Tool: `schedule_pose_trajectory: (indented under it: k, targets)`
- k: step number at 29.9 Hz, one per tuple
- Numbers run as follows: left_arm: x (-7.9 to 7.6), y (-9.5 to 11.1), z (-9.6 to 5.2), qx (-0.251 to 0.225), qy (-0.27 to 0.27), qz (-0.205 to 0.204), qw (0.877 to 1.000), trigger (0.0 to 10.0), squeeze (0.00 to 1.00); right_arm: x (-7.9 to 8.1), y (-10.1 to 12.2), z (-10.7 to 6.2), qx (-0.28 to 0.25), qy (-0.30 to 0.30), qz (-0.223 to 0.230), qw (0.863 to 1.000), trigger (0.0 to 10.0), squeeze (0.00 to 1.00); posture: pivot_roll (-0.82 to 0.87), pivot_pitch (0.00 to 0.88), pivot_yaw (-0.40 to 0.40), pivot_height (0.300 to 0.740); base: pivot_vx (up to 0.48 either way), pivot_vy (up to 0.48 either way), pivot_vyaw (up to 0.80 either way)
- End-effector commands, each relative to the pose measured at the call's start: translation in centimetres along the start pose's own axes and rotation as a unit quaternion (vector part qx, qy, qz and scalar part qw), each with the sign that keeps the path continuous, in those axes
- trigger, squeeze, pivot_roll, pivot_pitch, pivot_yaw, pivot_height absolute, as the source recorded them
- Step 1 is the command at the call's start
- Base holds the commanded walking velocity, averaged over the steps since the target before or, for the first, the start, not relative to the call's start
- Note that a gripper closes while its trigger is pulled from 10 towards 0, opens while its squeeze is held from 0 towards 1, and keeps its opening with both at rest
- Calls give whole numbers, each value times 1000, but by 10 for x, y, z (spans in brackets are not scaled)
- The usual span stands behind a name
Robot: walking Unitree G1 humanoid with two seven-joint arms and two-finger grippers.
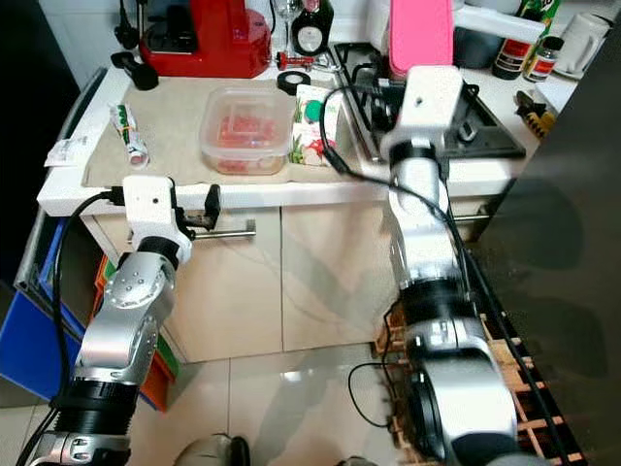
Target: Restocking fridge
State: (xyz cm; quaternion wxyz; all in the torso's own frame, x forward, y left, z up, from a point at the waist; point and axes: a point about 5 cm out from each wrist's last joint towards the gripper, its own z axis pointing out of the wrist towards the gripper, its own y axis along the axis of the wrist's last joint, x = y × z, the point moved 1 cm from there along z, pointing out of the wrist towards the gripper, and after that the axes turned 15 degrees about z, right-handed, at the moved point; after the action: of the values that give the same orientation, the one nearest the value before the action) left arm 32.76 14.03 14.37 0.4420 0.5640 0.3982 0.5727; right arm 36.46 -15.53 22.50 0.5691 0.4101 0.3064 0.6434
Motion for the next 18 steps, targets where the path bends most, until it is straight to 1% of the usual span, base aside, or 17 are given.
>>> schedule_pose_trajectory:
  k: [1, 2, 3, 6, 7, 8, 9, 10, 11, 12, 13, 14, 15, 16, 17, 18]
  targets:
    - [1, 3, 0, -14, -5, 4, 1000, 10000, 0, 1, 13, -3, -30, 2, -13, 999, 0, 0, 30, 0, -16, 740, 0, 0, 0]
    - [1, 3, -2, -20, -10, 10, 1000, 10000, 0, -2, 12, -12, -31, 4, -28, 999, 0, 0, 22, 0, -19, 740, 0, 0, 0]
    - [3, 4, -4, -30, -13, 25, 999, 10000, 0, -6, 11, -26, -29, 6, -42, 999, 0, 0, 16, 0, -20, 740, 0, 0, 0]
    - [5, 13, -9, -63, -20, 34, 997, 10000, 0, -11, 5, -46, -7, 15, -52, 998, 0, 0, 13, 0, -22, 740, 0, 0, 0]
    - [3, 15, -12, -76, -33, 49, 995, 10000, 0, -12, -2, -63, 15, 35, -58, 998, 0, 0, 13, 0, -27, 740, 0, 0, 0]
    - [3, 15, -12, -76, -33, 49, 995, 10000, 0, -12, -2, -63, 15, 35, -58, 998, 0, 0, 13, 0, -27, 740, 0, 0, 0]
    - [2, 11, -17, -71, -43, 43, 996, 10000, 0, -11, -12, -84, 46, 73, -69, 994, 0, 0, 9, 0, -33, 740, 0, 0, 0]
    - [1, 7, -19, -66, -48, 40, 996, 10000, 0, -13, -18, -96, 68, 86, -70, 991, 0, 0, 8, 0, -35, 740, 0, 0, 0]
    - [0, 5, -21, -62, -51, 39, 996, 10000, 0, -14, -22, -104, 82, 93, -70, 990, 0, 0, 8, 0, -35, 740, 0, 0, 0]
    - [0, 5, -21, -62, -51, 39, 996, 10000, 0, -14, -22, -104, 82, 93, -70, 990, 0, 0, 8, 0, -35, 740, 0, 0, 0]
    - [-2, -8, -31, -47, -66, 48, 996, 10000, 0, -23, -33, -126, 132, 75, -47, 987, 0, 0, 0, 0, -39, 740, 0, 0, 0]
    - [-2, -8, -31, -47, -66, 48, 996, 10000, 0, -23, -33, -126, 132, 75, -47, 987, 0, 0, 0, 0, -39, 740, 0, 0, 0]
    - [-3, -13, -36, -41, -72, 53, 995, 10000, 0, -27, -36, -134, 152, 67, -37, 985, 0, 0, 0, 0, -39, 740, 0, 0, 0]
    - [-3, -28, -50, -21, -86, 57, 994, 10000, 0, -42, -45, -150, 194, 16, -17, 981, 0, 0, -5, 0, -39, 740, 0, 0, 0]
    - [-3, -28, -50, -21, -86, 57, 994, 10000, 0, -42, -45, -150, 194, 16, -17, 981, 0, 0, -5, 0, -39, 740, 0, 0, 0]
    - [-3, -34, -55, -11, -91, 50, 995, 10000, 0, -46, -49, -153, 208, -3, -12, 978, 0, 0, -8, 0, -37, 740, 0, 0, 0]
